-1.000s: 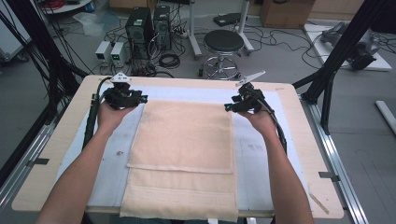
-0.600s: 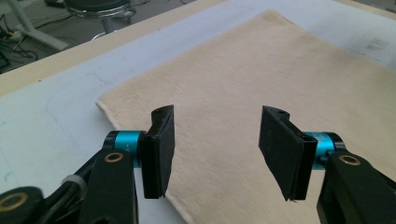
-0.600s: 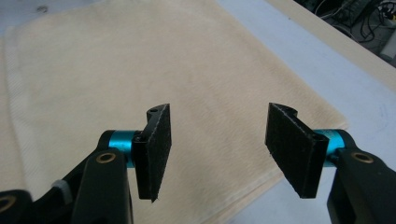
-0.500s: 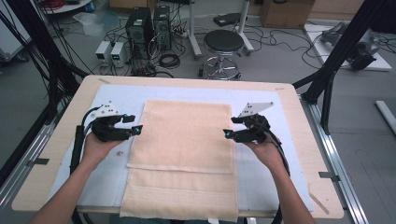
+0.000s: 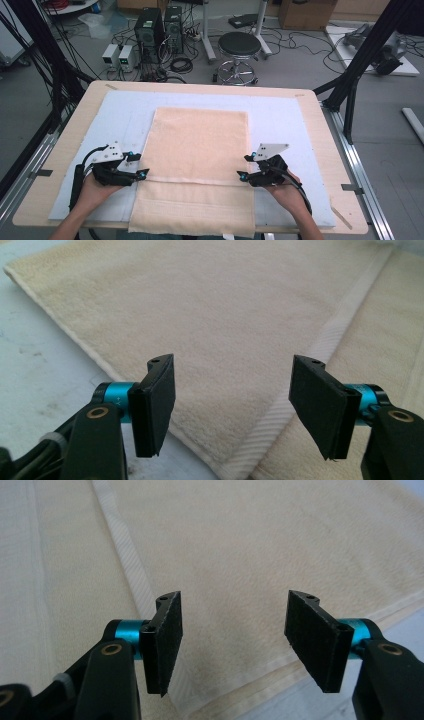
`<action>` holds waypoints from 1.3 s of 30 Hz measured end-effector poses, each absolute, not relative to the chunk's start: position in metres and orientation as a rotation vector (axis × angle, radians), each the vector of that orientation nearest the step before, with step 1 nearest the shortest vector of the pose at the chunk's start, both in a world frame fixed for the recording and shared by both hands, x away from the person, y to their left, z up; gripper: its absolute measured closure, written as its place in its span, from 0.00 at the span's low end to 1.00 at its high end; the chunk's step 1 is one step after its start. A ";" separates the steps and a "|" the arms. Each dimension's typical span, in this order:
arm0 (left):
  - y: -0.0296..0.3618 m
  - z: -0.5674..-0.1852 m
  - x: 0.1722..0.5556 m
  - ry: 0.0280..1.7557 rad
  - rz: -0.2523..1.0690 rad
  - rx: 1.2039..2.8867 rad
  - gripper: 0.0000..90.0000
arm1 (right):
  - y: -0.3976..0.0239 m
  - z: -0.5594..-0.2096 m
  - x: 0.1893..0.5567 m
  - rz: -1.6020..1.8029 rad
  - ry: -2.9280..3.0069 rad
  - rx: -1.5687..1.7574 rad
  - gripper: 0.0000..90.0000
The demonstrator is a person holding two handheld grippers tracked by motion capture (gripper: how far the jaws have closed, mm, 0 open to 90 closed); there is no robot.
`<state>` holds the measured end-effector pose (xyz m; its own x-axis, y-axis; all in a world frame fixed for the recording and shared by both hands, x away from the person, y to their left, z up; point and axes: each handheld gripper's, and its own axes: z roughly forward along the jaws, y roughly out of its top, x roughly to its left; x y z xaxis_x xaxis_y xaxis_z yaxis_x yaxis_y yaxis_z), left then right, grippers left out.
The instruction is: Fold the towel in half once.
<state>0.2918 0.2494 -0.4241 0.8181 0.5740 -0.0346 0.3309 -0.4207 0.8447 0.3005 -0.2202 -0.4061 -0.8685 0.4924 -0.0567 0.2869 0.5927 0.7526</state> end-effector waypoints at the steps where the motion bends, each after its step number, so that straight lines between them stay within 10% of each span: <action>1: 0.248 -0.427 0.290 0.678 0.314 2.046 0.39 | -0.220 -0.410 0.300 1.151 2.568 0.648 0.44; 16: 0.238 -0.438 0.291 0.622 0.263 2.142 0.53 | -0.216 -0.434 0.297 1.112 2.640 0.625 0.52; 39: 0.234 -0.439 0.299 0.678 0.292 2.170 0.92 | -0.216 -0.435 0.305 1.135 2.660 0.630 0.91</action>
<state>0.2991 0.2344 -0.4386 0.8278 0.5606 -0.0222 0.3694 -0.5148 0.7736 0.3051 -0.2164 -0.4353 -0.8936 0.4489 -0.0005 0.3102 0.6183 0.7221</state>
